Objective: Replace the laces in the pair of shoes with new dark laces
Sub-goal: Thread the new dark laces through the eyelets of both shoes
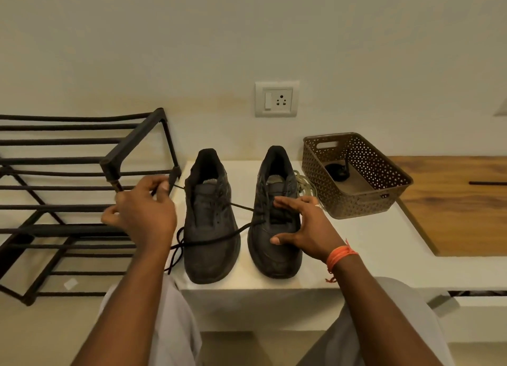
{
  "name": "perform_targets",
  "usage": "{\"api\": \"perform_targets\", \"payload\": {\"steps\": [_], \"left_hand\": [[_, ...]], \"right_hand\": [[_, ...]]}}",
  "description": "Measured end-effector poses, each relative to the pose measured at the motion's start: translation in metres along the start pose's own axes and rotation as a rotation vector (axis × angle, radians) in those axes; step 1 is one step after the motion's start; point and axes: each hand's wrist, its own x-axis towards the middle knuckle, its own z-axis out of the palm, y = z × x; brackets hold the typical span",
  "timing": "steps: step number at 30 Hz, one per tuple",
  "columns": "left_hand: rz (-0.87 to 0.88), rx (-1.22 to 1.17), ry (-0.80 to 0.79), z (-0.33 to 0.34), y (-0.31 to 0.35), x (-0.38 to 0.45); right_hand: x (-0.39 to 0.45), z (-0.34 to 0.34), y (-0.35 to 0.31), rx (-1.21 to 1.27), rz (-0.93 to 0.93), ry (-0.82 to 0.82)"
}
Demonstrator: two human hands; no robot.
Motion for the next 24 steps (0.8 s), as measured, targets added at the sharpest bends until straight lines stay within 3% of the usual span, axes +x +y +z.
{"api": "perform_targets", "payload": {"steps": [5,8,10,16,19,21,24], "left_hand": [[0.537,0.118,-0.342,0.017,0.025,-0.029],[0.659,0.305,-0.557,0.035,0.036,-0.057],[0.672,0.367,-0.587,0.042,0.038,-0.059],[0.548,0.323,-0.469,0.035,0.031,-0.05],[0.554,0.168,-0.443,0.026,0.036,-0.056],[0.544,0.082,-0.51,0.017,0.038,-0.062],[0.584,0.254,-0.638,0.013,0.032,-0.071]], "right_hand": [[-0.001,0.001,0.001,0.008,-0.009,-0.003],[-0.001,0.004,0.003,0.0,-0.01,0.009],[0.0,0.003,0.004,-0.002,-0.017,0.014],[0.003,0.002,0.002,-0.012,0.008,-0.004],[0.0,0.004,0.002,0.009,0.002,0.017],[-0.005,0.005,0.003,0.053,-0.033,0.085],[-0.018,0.008,0.007,0.138,-0.069,0.211]]}}
